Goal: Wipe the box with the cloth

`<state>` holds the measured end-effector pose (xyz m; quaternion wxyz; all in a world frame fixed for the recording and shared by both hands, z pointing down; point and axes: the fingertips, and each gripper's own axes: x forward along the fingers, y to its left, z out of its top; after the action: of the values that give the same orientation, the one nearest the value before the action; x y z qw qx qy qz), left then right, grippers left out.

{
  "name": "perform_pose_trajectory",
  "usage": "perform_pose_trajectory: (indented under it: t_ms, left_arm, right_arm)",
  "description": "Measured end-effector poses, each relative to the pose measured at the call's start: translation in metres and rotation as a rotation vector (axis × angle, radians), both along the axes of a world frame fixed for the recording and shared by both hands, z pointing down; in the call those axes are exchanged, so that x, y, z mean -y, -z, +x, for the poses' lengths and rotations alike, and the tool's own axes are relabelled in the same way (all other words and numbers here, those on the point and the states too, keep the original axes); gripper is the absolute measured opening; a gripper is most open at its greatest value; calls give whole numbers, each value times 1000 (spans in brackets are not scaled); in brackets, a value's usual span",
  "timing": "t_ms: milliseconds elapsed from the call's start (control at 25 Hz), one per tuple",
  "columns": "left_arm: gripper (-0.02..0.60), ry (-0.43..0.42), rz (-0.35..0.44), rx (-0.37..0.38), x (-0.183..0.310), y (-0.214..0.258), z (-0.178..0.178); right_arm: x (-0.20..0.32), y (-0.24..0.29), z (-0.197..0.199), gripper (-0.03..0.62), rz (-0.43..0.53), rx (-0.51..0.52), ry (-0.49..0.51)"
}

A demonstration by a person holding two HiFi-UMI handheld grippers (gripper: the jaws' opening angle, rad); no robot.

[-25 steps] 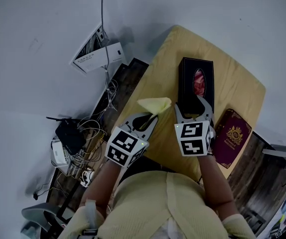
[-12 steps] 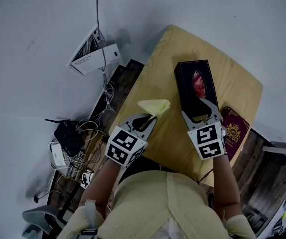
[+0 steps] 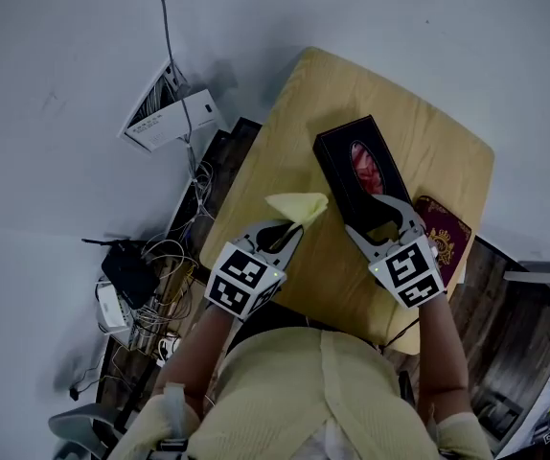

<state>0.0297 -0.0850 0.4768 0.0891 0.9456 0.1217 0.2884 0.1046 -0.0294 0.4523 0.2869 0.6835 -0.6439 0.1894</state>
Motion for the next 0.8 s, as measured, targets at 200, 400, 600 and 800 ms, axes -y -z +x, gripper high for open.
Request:
perform_pose_trajectory:
  t_ms: [200,400,600,800]
  left_arm:
    - [29,0,16,6,-4,-2,-1]
    - [29,5,11,17,-8,-5,-6]
    - [29,12,5,23,-12,-7,-10]
    - [29,29,8,28,-7,-10,-10]
  right_arm:
    - [-9,3,0,215,36,81,57]
    - [-15,4,-7,212,15,84,129]
    - [-24,3,-16,212,-5,98,159]
    - [-36,2,-24,212,-31,119,191]
